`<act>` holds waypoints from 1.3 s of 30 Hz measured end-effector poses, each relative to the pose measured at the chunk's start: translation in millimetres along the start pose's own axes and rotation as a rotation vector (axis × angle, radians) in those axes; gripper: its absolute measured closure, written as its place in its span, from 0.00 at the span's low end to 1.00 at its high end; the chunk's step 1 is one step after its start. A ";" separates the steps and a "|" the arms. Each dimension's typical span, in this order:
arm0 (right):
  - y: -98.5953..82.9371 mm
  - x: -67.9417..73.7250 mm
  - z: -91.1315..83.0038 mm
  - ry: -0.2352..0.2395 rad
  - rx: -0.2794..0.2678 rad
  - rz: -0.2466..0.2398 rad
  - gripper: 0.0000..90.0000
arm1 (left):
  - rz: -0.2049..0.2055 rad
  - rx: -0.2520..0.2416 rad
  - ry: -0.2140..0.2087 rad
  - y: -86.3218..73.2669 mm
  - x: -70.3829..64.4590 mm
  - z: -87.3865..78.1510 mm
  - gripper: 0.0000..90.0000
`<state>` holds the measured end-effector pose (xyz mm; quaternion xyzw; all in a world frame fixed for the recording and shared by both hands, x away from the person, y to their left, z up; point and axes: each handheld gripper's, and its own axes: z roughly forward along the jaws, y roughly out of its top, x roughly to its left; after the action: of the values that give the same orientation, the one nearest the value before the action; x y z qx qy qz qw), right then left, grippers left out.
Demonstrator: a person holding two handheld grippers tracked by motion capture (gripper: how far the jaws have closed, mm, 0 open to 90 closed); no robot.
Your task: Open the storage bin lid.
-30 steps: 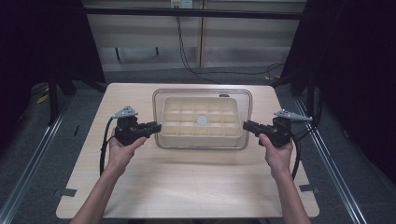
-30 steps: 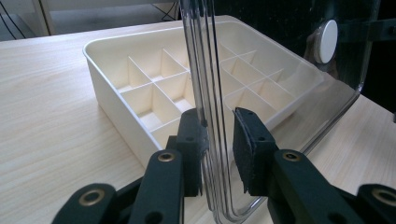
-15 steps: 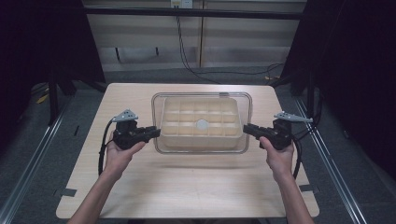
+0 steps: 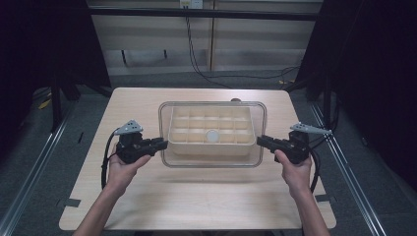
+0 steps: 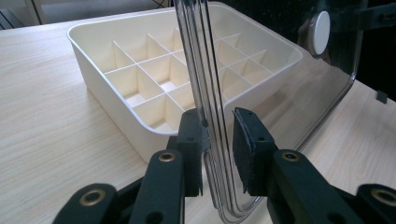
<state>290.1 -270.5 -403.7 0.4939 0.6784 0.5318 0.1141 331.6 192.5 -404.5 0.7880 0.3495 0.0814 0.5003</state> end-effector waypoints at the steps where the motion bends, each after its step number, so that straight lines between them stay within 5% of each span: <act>1: -0.8 0.6 -0.3 0.003 -0.003 -0.002 0.84 | 0.002 0.002 0.000 -0.5 -0.9 -0.6 0.82; 16: -8.5 12.0 -13.1 -0.012 0.022 -0.008 0.83 | 0.002 0.013 -0.007 -10.7 -12.9 -8.4 0.82; 21: -20.1 11.8 -13.7 0.030 0.042 0.021 0.84 | 0.004 0.036 -0.010 -18.2 -14.1 -13.8 0.81; 39: -33.5 22.1 -18.3 0.056 0.054 0.011 0.86 | -0.022 0.092 -0.027 -43.8 -17.9 -16.7 0.81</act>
<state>248.5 -262.4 -416.0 0.4854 0.6929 0.5273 0.0788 289.8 204.5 -429.5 0.8073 0.3549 0.0491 0.4689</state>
